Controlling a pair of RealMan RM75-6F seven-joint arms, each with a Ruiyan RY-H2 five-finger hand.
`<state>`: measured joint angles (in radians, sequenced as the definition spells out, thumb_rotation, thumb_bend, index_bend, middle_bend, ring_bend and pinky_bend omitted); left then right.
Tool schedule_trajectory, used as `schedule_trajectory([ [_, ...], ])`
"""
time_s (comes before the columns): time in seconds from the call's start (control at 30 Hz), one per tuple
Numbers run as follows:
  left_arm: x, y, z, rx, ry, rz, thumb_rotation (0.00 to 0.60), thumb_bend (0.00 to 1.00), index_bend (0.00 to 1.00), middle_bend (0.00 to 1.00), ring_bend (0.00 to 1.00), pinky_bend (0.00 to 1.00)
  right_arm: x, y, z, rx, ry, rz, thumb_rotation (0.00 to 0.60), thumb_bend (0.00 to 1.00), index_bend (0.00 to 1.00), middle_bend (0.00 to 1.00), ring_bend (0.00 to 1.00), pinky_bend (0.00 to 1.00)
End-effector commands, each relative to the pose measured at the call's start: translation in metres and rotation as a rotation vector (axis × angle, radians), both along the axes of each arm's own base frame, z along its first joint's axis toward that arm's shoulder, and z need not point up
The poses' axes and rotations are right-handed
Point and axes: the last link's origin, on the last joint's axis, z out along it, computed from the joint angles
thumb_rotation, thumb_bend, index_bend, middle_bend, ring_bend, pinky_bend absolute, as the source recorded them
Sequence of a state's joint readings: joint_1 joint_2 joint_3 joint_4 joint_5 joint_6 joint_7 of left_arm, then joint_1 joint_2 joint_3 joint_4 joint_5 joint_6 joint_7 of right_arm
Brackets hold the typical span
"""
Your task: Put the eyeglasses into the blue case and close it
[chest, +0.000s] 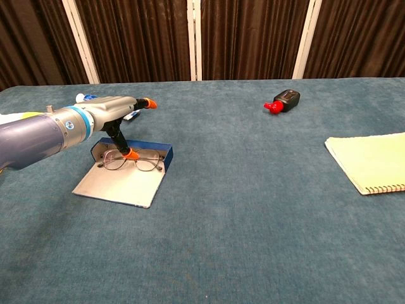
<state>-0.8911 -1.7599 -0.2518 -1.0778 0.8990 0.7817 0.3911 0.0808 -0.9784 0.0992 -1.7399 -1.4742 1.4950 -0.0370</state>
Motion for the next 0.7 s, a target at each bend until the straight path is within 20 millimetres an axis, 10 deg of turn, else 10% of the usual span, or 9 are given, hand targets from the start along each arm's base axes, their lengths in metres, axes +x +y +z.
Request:
schedule_trajectory([
  [0.03, 0.001, 0.001, -0.001, -0.002, -0.004, -0.002, 0.600, 0.20, 0.00, 0.00, 0.00, 0.00, 0.000, 0.000, 0.000, 0.000, 0.000, 0.000, 0.600, 0.00, 0.00, 0.00, 0.00, 0.00],
  [0.7, -0.037, -0.015, 0.018, -0.022, 0.000, 0.040, 0.600, 0.20, 0.00, 0.00, 0.00, 0.00, -0.001, 0.000, -0.001, 0.002, 0.003, -0.003, 0.600, 0.00, 0.00, 0.00, 0.00, 0.00],
])
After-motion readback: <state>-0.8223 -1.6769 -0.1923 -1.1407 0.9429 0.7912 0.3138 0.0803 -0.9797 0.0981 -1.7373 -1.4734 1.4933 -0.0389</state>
